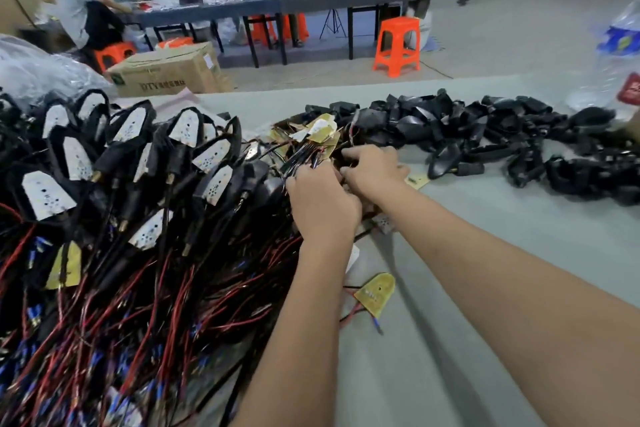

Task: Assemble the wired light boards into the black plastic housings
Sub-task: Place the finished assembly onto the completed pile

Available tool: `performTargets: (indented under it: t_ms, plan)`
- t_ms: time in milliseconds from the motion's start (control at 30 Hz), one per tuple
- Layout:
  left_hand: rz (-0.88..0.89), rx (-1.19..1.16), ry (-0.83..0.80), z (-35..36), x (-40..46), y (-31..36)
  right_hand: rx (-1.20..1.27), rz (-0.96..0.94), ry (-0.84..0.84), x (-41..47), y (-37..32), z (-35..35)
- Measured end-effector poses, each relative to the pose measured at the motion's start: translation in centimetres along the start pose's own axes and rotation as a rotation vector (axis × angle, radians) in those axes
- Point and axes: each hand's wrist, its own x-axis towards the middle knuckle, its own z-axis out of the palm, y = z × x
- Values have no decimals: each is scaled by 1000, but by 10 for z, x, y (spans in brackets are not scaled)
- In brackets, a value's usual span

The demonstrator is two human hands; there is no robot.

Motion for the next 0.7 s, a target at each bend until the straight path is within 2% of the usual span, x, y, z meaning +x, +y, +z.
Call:
performTargets:
  t_ms: [67,167,233,300,400,500,600,700]
  plan:
    - [8,50,65,1,1,1,131,-27,11,-4,-4,-6]
    - [81,88,124,5,0,7,480,-107,60,-16,-2,-24]
    - [175,-33,112,10,-3,15,678,-116,115,-25,11,-40]
    - [236,-223,74,14,-10,26,890,-98,143,-36,32,-53]
    - [381,-324,11,17,-19,40,1160,-46,218,-48,71,-68]
    - [429,-322,-126,18,-26,53,1317,44,300,-58,109,-84]
    - [410,-165,-268,25,-35,66,1401,118,334,-70,136,-92]
    - [390,-171,-395,34,-46,81,1484,101,409,-79,154,-97]
